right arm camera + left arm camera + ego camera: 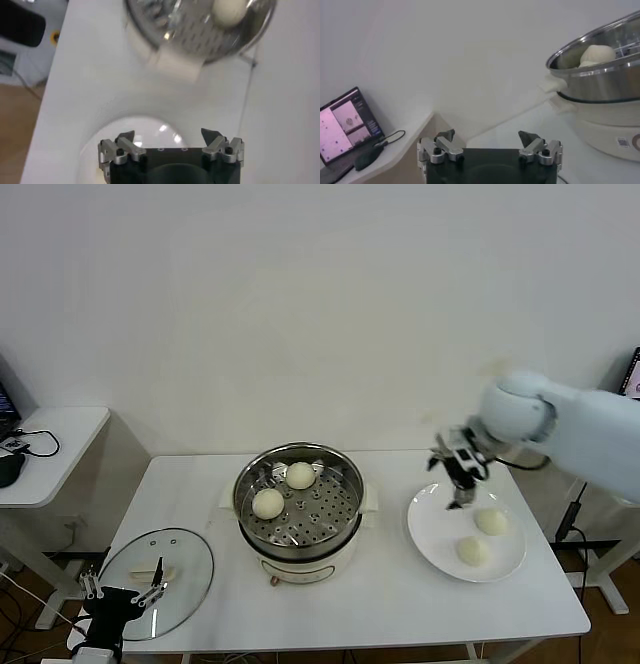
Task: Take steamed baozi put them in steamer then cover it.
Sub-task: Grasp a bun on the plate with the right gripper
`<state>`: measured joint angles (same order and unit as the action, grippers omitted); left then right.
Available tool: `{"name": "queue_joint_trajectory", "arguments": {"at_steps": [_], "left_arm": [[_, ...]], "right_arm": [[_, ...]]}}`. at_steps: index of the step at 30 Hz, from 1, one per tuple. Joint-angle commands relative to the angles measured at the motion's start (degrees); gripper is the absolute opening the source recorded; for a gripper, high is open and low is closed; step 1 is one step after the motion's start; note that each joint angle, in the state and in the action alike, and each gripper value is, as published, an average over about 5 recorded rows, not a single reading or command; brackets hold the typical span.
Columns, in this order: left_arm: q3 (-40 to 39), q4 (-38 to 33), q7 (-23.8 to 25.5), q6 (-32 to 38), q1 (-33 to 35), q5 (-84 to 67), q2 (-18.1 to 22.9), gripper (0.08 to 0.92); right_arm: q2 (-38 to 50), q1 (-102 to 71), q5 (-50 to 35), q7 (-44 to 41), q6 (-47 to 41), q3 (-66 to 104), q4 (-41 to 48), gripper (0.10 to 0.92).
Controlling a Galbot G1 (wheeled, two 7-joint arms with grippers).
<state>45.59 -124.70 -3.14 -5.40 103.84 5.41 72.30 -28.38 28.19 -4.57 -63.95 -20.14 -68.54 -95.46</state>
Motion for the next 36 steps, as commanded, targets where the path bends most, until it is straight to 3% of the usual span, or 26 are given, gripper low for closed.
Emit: {"name": "queue_joint_trajectory", "arguments": {"at_steps": [1,11,36], "left_arm": [[0.05,0.32,0.05,-0.13,0.09,0.14,-0.04,0.823],[0.94,0.10,0.16,-0.37,0.93,0.70,0.36,0.823],[0.99,0.24,0.22,-0.50,1.31,1.42,1.22,0.823]], "right_arm": [[11.63,-30.36,10.95,-0.31,3.63,22.61,-1.19,0.823],[6.25,-42.07,15.21,1.46,4.49,33.30,5.62,0.822],[-4.37,-45.30,18.25,4.99,3.77,35.92,16.71,0.822]]}}
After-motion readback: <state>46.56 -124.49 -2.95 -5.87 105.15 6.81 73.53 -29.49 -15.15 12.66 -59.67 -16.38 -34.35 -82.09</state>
